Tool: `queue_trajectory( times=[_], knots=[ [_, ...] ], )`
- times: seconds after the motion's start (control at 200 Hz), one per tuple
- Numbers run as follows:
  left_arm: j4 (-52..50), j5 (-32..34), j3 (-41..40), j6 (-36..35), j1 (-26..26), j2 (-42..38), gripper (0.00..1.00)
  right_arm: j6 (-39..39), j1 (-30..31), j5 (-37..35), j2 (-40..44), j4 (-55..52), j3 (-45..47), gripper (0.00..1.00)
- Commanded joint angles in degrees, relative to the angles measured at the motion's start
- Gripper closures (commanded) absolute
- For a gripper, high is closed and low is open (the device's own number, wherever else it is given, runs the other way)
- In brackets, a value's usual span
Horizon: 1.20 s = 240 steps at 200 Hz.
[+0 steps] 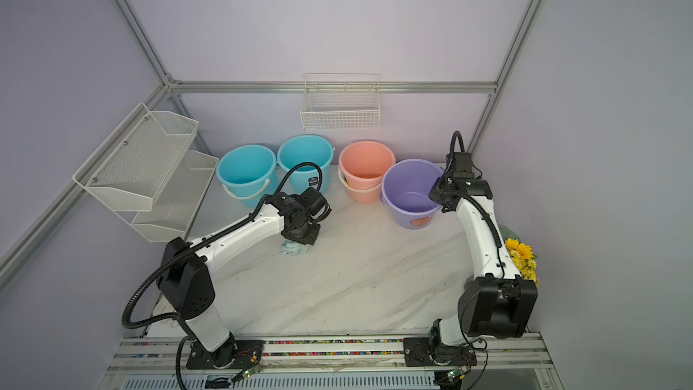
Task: Wipe the inside of the bucket with a cloth
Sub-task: Place the bucket at the corner of the board.
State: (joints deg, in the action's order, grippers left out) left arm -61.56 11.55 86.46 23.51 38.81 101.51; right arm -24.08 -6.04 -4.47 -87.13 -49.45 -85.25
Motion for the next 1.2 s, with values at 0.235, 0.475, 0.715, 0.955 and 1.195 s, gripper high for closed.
queue_trajectory(
  times=[0.235, 0.475, 0.715, 0.955, 1.195],
  knots=[
    [7.4, -9.2, 0.0, -0.8, -0.4, 3.7, 0.5, 0.3, -5.8, 6.3, -14.3, 5.1, -13.4, 1.0],
    [5.4, -8.7, 0.0, -1.3, -0.4, -0.7, 0.23, -1.1, -7.1, 7.9, -23.9, 4.7, -21.0, 1.0],
    [2.5, -8.2, 1.6, -1.6, -0.5, -1.9, 0.0, -2.1, -7.5, 7.7, -30.6, 4.3, -27.0, 0.98],
    [2.2, -9.6, 2.4, -1.5, -0.9, -2.6, 0.0, -2.4, -7.5, 8.0, -34.6, 3.2, -31.2, 0.8],
    [2.2, -10.6, 2.7, -1.4, -1.5, -2.5, 0.0, -1.4, -7.6, 5.8, -34.9, 1.5, -33.7, 0.59]
  ],
)
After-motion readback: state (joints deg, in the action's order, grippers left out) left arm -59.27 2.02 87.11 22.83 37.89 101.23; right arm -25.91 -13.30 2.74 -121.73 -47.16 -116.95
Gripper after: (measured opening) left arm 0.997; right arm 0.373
